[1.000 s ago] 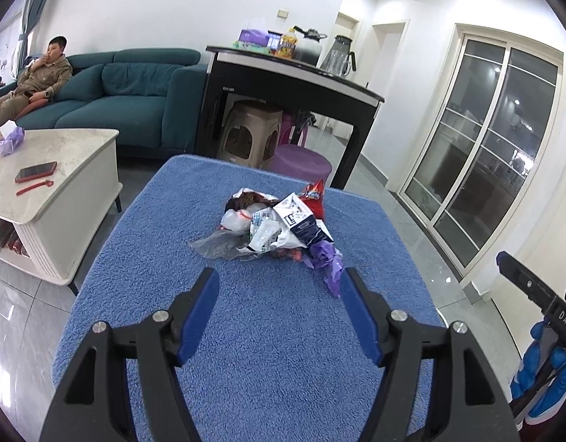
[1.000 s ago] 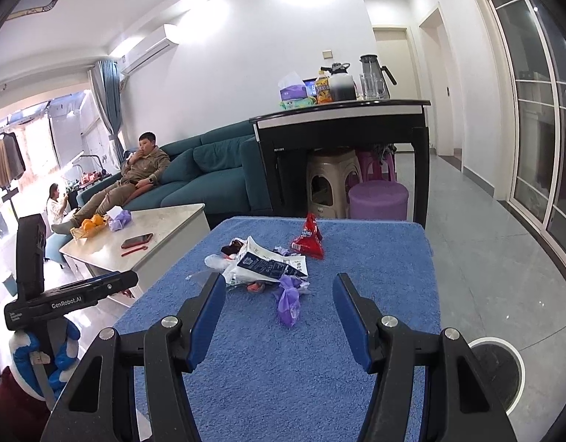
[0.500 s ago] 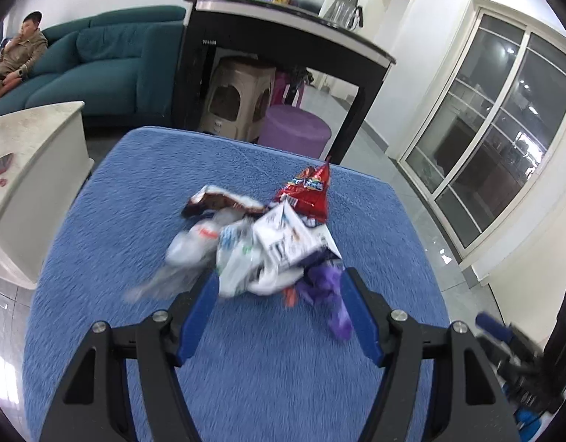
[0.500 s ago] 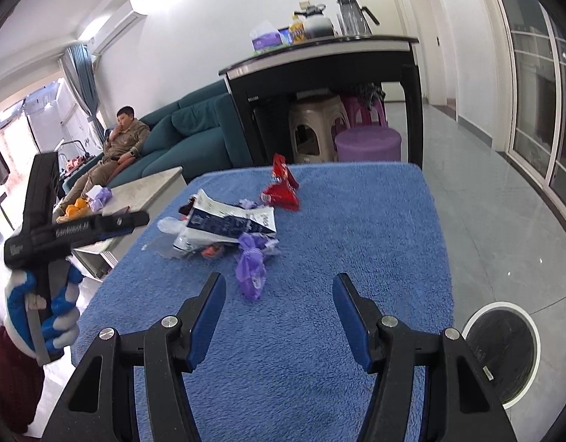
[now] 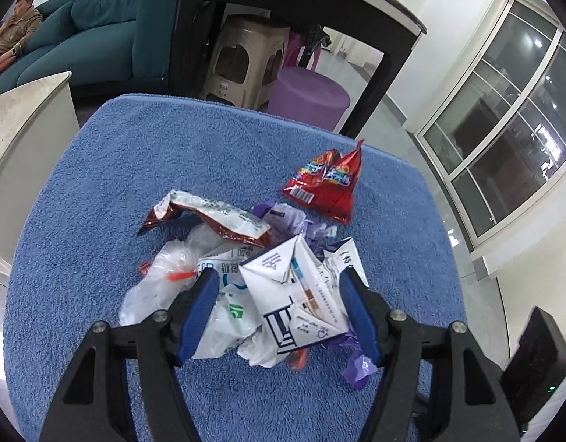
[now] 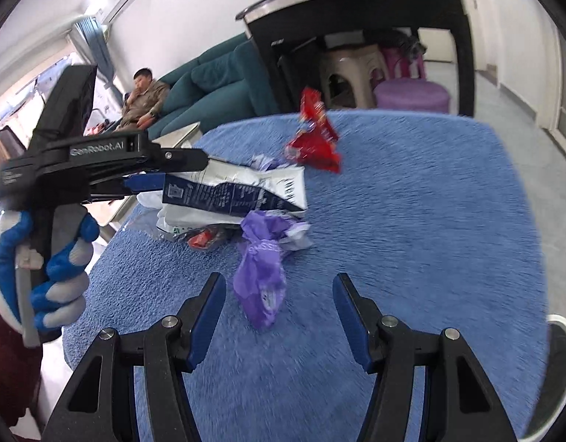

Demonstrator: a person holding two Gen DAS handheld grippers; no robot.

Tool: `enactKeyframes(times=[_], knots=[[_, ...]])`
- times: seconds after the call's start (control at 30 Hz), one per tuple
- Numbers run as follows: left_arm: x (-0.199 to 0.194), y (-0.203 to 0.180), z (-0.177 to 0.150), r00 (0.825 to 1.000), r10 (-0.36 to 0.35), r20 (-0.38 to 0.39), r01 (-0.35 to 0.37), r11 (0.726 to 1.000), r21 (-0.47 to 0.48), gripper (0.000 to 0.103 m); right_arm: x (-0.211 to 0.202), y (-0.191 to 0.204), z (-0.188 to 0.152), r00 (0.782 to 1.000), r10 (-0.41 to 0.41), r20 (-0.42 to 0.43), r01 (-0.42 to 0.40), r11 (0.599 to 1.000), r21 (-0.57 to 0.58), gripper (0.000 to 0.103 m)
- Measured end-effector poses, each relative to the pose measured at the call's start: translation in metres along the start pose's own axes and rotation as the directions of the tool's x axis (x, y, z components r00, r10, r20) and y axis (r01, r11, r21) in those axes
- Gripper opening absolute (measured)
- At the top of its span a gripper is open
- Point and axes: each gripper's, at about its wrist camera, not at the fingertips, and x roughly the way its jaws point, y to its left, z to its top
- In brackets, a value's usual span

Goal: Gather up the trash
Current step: 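Grasp the folded white carton with the left tool while the right tool grasps the purple bag, then carry the carton and purple bag to the bin and open both tools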

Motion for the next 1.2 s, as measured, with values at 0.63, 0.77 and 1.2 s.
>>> enactKeyframes(times=[0.63,0.77,1.2], knots=[[-0.048,-0.02,-0.017,0.995,-0.061,0.082,0.061,0.998,0.009,0.033,-0.025,-0.023,-0.027,0.999,0.013,0.033,-0.016,0.995,0.097,0.018],[-0.068,-0.027,-0.027,0.991,-0.083,0.103,0.081,0.996,0.023,0.033,-0.054,-0.027,-0.043,0.998,-0.011,0.061,0.004,0.993,0.117,0.018],[-0.087,-0.102,-0.06,0.982,-0.176,0.076,0.163,0.976,0.146,0.033,-0.158,-0.051,-0.085,0.971,-0.14,0.192,0.096,0.971,0.219,0.018]])
